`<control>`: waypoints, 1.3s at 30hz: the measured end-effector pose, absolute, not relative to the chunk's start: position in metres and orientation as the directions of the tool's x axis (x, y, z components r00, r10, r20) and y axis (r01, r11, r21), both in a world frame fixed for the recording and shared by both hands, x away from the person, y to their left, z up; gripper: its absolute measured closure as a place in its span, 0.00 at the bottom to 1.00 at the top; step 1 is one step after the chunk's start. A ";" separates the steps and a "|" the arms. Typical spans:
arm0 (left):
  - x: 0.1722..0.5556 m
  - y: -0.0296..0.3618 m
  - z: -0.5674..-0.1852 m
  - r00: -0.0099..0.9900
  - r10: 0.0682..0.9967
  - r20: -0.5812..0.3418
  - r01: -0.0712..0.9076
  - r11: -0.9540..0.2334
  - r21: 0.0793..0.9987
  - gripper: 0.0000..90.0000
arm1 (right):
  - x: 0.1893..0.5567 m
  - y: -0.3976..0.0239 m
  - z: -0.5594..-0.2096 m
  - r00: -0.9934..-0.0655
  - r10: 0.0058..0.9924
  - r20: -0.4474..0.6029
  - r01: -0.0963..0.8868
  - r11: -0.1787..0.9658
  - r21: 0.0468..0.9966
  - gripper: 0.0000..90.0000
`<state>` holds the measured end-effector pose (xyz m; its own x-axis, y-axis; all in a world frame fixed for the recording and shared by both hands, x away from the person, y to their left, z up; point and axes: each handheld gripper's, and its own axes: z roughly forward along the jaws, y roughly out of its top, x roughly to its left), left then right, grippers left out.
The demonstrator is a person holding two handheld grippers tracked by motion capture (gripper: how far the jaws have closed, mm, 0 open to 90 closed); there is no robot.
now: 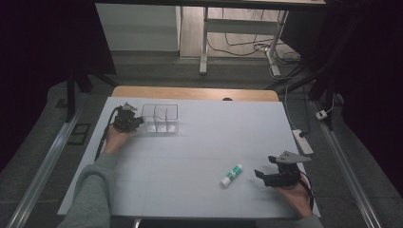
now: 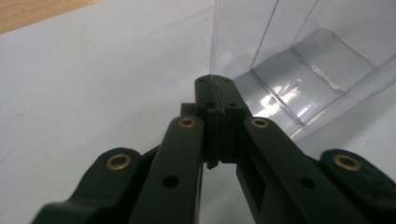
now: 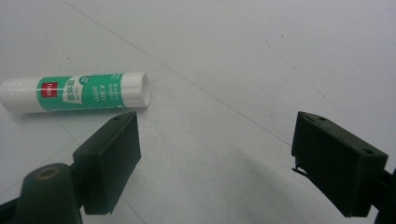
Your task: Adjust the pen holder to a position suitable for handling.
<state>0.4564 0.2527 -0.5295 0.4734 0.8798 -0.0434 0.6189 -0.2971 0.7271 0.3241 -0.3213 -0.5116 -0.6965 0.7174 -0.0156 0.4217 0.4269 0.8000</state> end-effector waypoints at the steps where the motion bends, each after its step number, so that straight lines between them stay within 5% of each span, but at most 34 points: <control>1: 0.456 0.253 -0.529 0.473 0.880 -0.043 0.619 -0.298 0.727 0.99 | 0.324 -0.321 -0.512 -0.696 0.718 -0.016 0.423 0.427 0.799 0.17; 39: 0.461 0.222 -0.527 0.532 0.846 -0.023 0.603 -0.360 0.712 0.99 | 0.323 -0.321 -0.512 -0.705 0.710 -0.011 0.425 0.435 0.794 0.17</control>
<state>0.4614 0.2216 -0.5267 0.5319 0.8465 -0.0229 0.6030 -0.3596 0.7121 0.3235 -0.3206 -0.5121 -0.7046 0.7095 -0.0113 0.4254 0.4351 0.7935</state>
